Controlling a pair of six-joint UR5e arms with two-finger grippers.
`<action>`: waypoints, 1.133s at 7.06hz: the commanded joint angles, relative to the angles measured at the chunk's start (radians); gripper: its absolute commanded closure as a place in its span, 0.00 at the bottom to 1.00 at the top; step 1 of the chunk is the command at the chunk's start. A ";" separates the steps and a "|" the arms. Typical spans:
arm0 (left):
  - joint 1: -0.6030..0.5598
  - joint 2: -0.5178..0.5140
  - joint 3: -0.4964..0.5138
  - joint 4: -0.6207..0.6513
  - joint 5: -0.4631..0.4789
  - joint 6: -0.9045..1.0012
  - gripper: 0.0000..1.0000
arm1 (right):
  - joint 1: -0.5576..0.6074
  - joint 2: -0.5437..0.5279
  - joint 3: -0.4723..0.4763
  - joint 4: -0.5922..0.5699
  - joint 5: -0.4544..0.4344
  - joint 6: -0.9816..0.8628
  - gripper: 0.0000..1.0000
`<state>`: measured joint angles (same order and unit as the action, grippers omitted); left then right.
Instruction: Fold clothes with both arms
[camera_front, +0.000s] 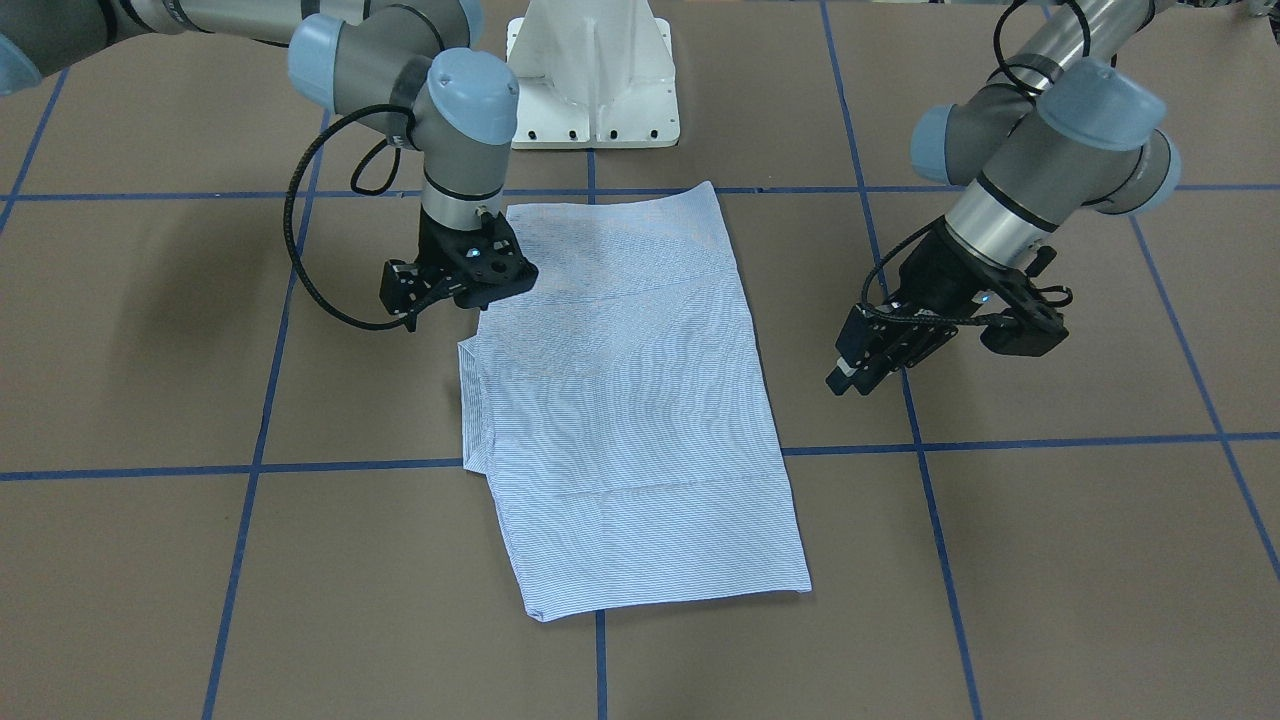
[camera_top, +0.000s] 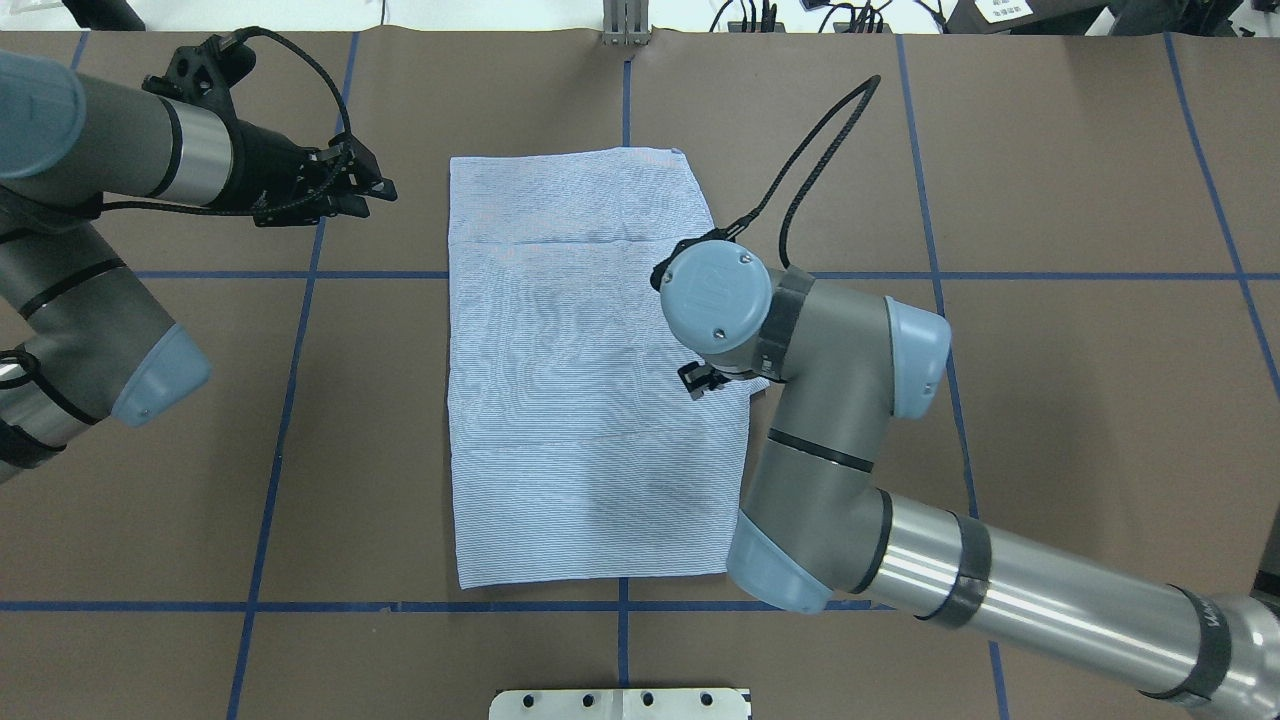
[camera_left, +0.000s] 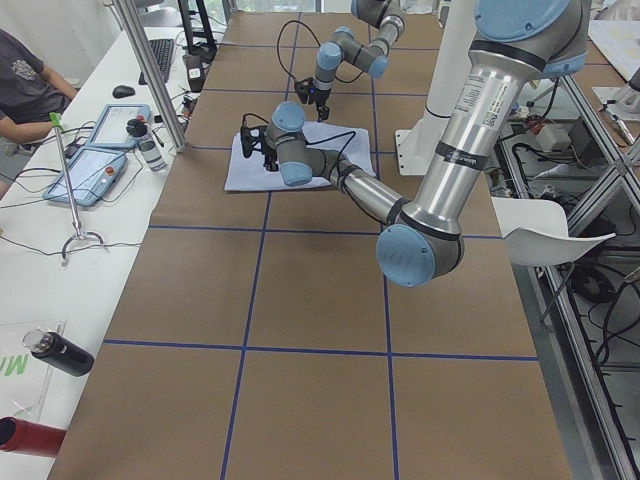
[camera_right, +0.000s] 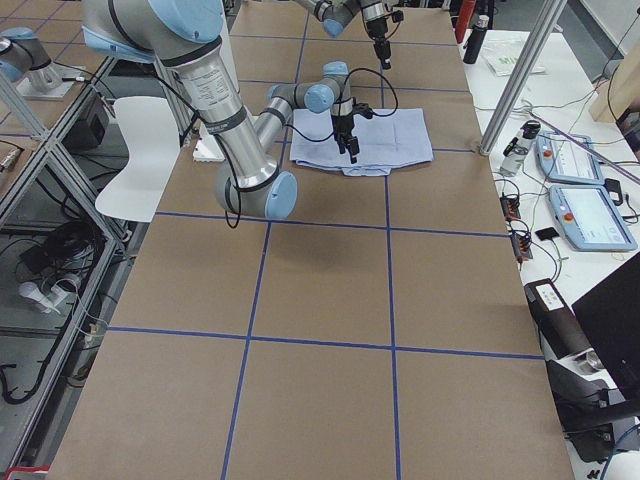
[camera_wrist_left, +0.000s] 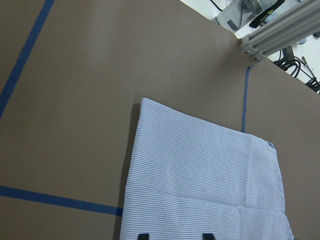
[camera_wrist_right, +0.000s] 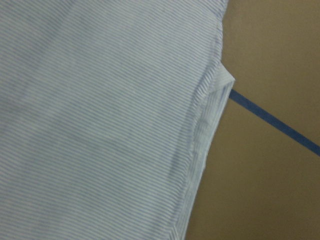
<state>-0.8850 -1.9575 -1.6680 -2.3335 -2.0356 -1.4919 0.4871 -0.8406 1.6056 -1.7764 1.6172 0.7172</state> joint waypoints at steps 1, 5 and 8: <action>-0.003 0.000 -0.009 0.013 0.000 0.001 0.54 | 0.028 0.043 -0.142 0.144 0.013 0.038 0.00; -0.006 -0.001 -0.009 0.013 0.000 0.001 0.54 | 0.076 -0.078 0.019 0.143 0.084 0.182 0.00; -0.008 0.002 -0.015 0.016 0.000 0.001 0.54 | -0.022 -0.152 0.198 0.155 0.095 0.814 0.00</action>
<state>-0.8915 -1.9571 -1.6821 -2.3183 -2.0356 -1.4910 0.5089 -0.9752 1.7392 -1.6232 1.7129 1.2577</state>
